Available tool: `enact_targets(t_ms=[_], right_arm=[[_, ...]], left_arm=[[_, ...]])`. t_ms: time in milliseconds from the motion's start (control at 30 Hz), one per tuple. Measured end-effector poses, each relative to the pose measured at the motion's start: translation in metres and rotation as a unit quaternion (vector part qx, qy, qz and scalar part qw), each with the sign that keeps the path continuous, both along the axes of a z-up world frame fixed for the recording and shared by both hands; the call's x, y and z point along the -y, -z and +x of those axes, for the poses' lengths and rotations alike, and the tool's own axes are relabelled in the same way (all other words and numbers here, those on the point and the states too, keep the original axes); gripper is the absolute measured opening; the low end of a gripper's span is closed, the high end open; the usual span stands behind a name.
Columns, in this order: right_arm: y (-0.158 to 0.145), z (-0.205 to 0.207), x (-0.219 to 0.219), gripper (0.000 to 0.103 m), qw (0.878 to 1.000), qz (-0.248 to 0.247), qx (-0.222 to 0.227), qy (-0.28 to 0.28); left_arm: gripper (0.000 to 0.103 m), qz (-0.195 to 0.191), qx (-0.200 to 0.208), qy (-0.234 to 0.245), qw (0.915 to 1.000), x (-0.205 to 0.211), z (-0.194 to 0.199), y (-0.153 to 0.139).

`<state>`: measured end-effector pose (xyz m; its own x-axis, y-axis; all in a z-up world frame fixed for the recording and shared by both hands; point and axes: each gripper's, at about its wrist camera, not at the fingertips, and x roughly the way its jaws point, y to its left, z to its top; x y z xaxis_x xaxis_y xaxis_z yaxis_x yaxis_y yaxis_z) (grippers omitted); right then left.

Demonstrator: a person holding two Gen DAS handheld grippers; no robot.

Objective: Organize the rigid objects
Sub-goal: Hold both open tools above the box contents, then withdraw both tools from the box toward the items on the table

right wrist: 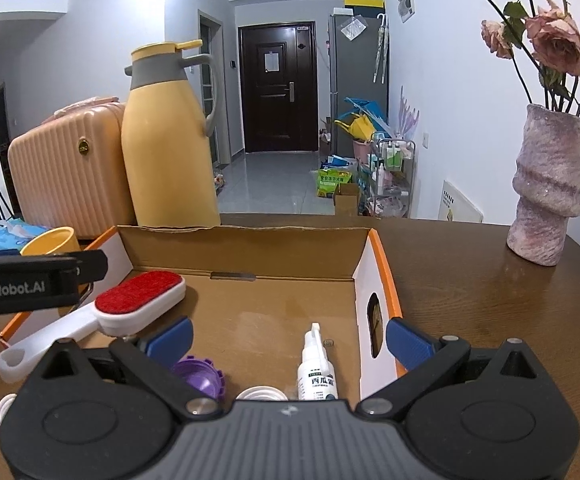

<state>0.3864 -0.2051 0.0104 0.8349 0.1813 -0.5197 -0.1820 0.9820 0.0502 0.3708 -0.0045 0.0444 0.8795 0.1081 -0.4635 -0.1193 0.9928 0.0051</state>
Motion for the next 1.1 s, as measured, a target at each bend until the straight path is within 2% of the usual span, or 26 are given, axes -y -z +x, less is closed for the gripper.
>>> enact_targets(t_ms=[533,1100], right_arm=[[-0.005,-0.044,0.01,0.103,1.0,0.002,0.021,0.005],[-0.005,-0.115,0.019,0.103,1.0,0.002,0.031,0.003]], left_arm=[[0.103,-0.008,0.006,-0.007,0.9999,-0.014,-0.039,-0.001],[0.103,-0.011,0.001,0.018,0.9998,-0.008,-0.105,0.0]])
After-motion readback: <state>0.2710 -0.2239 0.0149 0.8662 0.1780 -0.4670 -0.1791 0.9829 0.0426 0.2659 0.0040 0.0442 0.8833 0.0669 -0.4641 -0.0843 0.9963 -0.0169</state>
